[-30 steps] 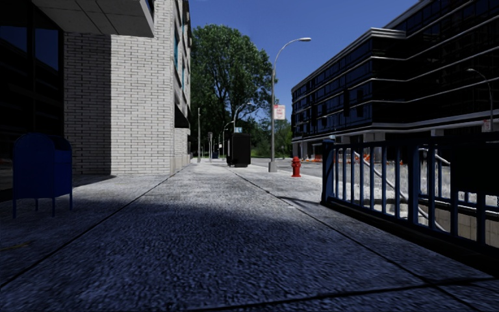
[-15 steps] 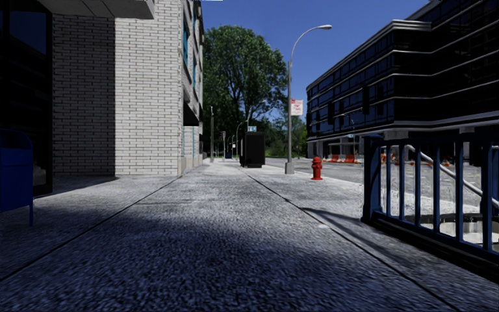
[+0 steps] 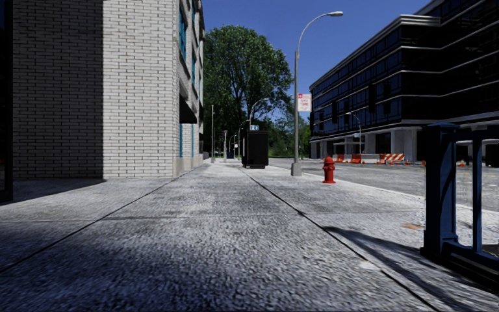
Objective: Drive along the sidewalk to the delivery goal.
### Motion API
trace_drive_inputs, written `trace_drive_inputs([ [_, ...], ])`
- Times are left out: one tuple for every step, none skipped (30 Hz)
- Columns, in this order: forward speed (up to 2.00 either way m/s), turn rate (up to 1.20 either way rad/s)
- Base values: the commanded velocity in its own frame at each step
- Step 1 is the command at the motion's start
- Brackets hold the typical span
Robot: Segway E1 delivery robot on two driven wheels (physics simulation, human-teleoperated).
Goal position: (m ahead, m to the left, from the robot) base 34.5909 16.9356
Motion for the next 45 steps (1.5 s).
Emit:
trace_drive_inputs([
  [2.0, 0.93],
  [2.0, 1.03],
  [2.0, 1.03],
  [2.0, 0.51],
  [2.0, 0.51],
  [2.0, 0.1],
  [2.0, 0.01],
  [2.0, 0.0],
  [2.0, 0.0],
  [2.0, 0.0],
  [2.0, 0.0],
  [2.0, 0.0],
  [2.0, 0.0],
  [2.0, 0.0],
  [2.0, 0.0],
  [2.0, 0.0],
  [2.0, 0.0],
  [2.0, 0.0],
  [2.0, 0.0],
  [2.0, 0.0],
  [2.0, 0.0],
  [2.0, 0.0],
  [2.0, 0.0],
  [2.0, 0.0],
  [2.0, 0.0],
  [2.0, 0.0],
  [2.0, 0.0],
  [2.0, 0.0],
  [2.0, 0.0],
  [2.0, 0.0],
  [2.0, 0.0],
  [2.0, 0.0],
  [2.0, 0.0],
  [2.0, 0.0],
  [2.0, 0.0],
  [2.0, 0.0],
  [2.0, 0.0],
  [2.0, 0.0],
  [2.0, 0.0],
  [2.0, 0.0],
  [2.0, 0.0],
  [2.0, 0.0],
  [2.0, 0.0],
  [2.0, 0.0],
  [2.0, 0.0],
])
